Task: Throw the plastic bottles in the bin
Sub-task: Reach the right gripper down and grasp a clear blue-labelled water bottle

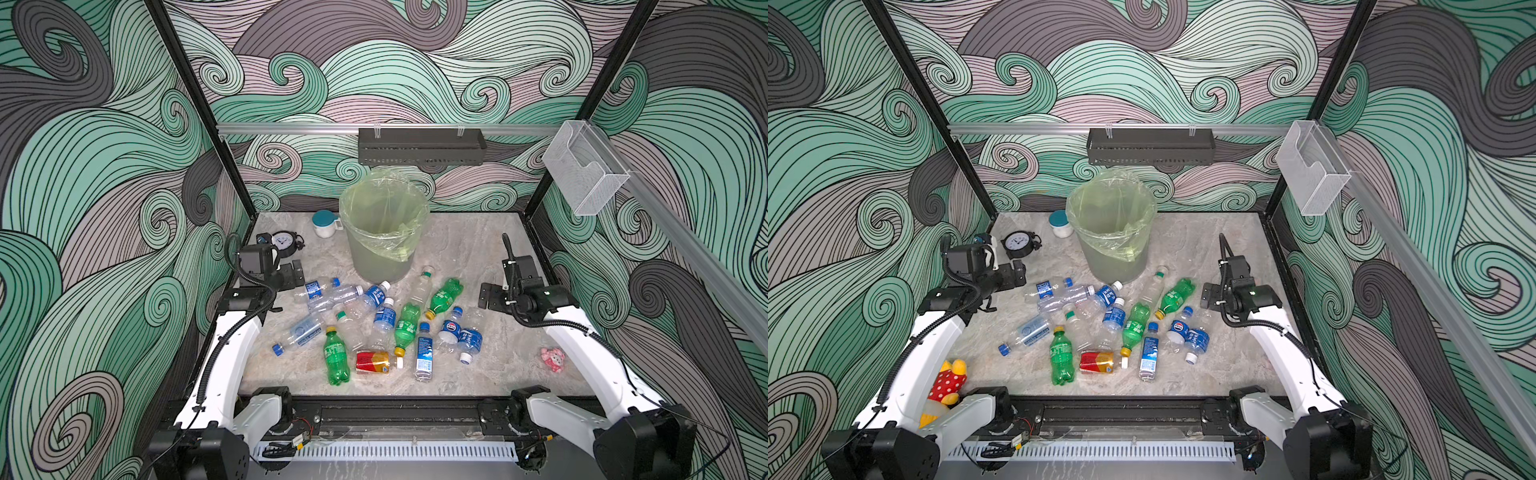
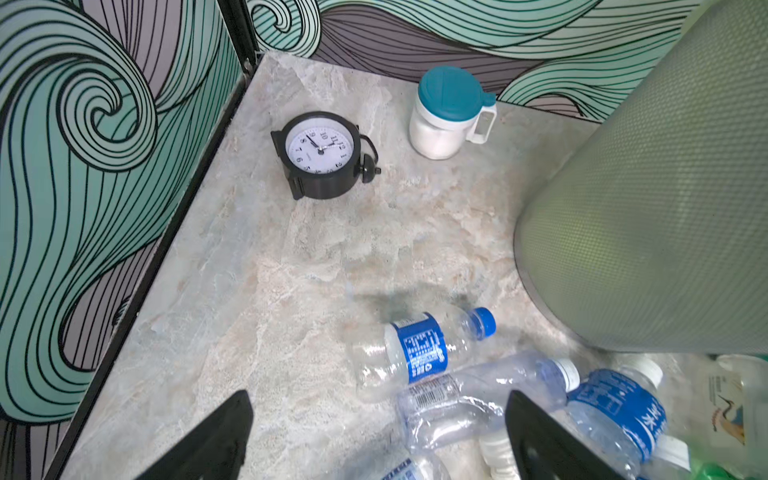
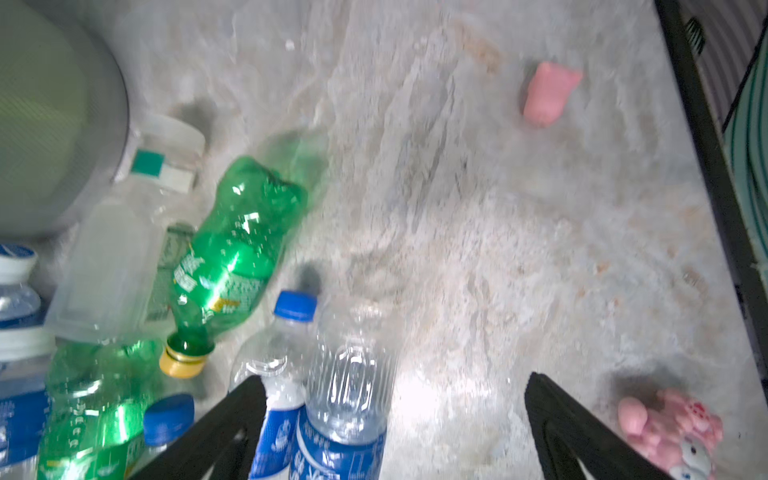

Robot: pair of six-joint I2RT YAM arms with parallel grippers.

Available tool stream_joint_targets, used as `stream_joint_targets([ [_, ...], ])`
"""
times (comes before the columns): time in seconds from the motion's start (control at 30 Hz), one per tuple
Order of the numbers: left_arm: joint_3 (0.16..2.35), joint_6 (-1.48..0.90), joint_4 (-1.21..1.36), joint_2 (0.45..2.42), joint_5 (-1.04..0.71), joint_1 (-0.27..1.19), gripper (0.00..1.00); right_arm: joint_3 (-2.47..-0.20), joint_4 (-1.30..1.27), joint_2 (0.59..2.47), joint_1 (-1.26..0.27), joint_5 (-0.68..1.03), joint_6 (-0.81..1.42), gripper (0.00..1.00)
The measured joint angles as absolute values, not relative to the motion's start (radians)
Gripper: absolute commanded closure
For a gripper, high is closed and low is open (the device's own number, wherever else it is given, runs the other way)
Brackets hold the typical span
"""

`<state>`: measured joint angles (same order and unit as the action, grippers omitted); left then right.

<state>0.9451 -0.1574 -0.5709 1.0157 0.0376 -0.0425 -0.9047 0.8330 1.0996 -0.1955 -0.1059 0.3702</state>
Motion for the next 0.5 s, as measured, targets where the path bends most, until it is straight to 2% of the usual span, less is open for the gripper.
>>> stream_joint_targets([
  [0.2, 0.955, -0.148, -0.640, 0.991, -0.003, -0.043, 0.03, -0.870, 0.884, 1.101, -0.197, -0.007, 0.406, 0.07],
  [0.5, 0.955, -0.148, -0.698, 1.006, -0.012, -0.043, 0.03, -0.764, 0.832, 1.172, -0.203, 0.095, 0.474, 0.13],
])
